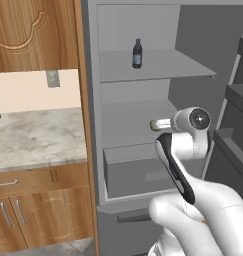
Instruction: Move the pear and bottled drink from the second highest shelf to the top shelf to make space. Then, place the pitcher from the counter on the cleared second highest shelf.
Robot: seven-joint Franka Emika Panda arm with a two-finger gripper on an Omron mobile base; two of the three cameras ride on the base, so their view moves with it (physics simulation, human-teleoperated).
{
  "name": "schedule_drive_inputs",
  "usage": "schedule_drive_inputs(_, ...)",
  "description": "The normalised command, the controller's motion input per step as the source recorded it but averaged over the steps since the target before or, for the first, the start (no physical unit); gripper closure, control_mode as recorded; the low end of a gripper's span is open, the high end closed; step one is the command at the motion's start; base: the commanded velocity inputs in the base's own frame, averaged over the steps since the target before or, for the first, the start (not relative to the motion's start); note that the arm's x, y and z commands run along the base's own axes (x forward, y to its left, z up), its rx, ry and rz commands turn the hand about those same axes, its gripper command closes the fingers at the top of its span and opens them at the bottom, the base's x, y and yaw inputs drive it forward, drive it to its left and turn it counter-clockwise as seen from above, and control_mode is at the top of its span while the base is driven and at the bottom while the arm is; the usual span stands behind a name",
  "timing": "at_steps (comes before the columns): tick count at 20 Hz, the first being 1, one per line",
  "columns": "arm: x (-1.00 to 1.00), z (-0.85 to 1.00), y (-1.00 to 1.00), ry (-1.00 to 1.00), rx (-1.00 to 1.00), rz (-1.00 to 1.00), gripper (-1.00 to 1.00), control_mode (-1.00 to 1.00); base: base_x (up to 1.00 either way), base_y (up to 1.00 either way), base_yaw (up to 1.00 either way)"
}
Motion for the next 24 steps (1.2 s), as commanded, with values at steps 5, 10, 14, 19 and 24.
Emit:
schedule_drive_inputs(5, 0.02, -0.67, -0.14, 0.16, 0.00, 0.00, -1.00, -1.00, 0.00, 0.00, 0.00)
schedule_drive_inputs(10, 0.34, -0.38, -0.11, 0.13, 0.00, -0.03, -1.00, -1.00, 0.00, 0.00, 0.00)
schedule_drive_inputs(14, 0.51, -0.08, -0.15, 0.04, 0.01, -0.03, -1.00, -1.00, 0.00, 0.00, 0.00)
schedule_drive_inputs(19, 0.56, -0.15, -0.23, 0.08, 0.04, -0.02, -1.00, -1.00, 0.00, 0.00, 0.00)
schedule_drive_inputs(24, 0.51, -0.10, -0.08, 0.06, 0.05, 0.00, -1.00, -1.00, 0.00, 0.00, 0.00)
